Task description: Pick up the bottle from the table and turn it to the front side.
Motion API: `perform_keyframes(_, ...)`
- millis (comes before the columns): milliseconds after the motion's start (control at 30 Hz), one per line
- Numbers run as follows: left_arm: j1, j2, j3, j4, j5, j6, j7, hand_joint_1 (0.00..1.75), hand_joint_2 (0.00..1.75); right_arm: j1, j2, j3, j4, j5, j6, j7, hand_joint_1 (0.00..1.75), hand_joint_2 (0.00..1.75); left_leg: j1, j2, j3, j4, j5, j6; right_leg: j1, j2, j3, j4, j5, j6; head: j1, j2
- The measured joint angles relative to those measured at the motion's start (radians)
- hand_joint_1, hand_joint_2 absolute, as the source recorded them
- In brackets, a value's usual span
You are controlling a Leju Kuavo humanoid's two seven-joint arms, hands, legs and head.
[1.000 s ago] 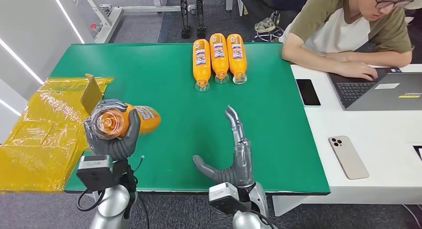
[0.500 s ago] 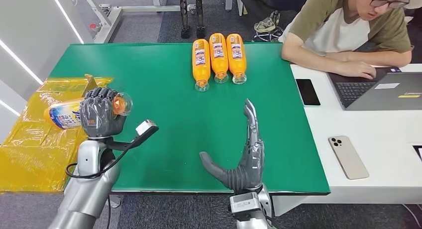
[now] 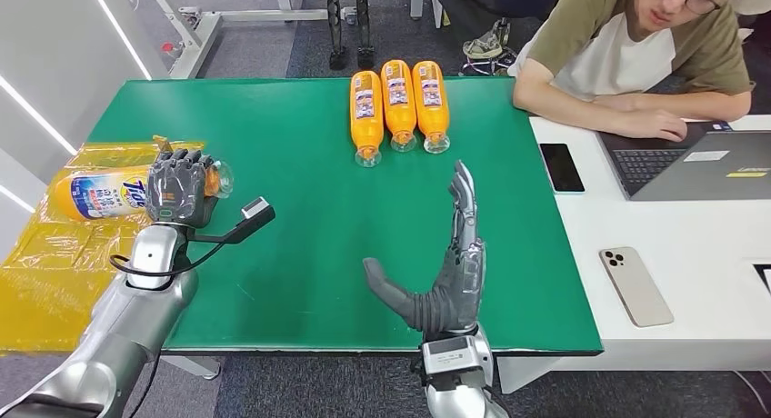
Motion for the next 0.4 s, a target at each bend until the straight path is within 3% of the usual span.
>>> perform_keyframes(133,-0.034,0.022,-0.049,0.045,0.000,-0.151,-0.024,1.75,1.75,-0.005,0.004,-0.001,-0.001,0.000,-0.001,0.000,0.00,1.75,0.000,0.000,0.000,0.000,0.000,0.000,0.000,0.000,0.000,0.000,0.000,0.000,0.000,0.000)
perform_keyframes(300,-0.095,0.062,-0.148,0.107,0.009,-0.406,-0.175,1.75,1.75,-0.005,0.005,-0.001,-0.012,0.027,0.002,0.014,0.00,1.75,0.001,0.000,0.000,0.000,0.001,-0.001,0.000,0.000,0.000,0.001,0.000,0.000,0.000,0.000)
perform_keyframes(400,-0.115,0.075,-0.175,0.127,0.015,-0.499,-0.242,1.75,1.75,-0.003,0.005,-0.001,-0.019,0.049,0.003,0.024,0.00,1.75,0.001,0.000,0.000,0.000,0.001,-0.001,0.000,0.000,0.000,0.001,0.000,0.000,0.000,0.000)
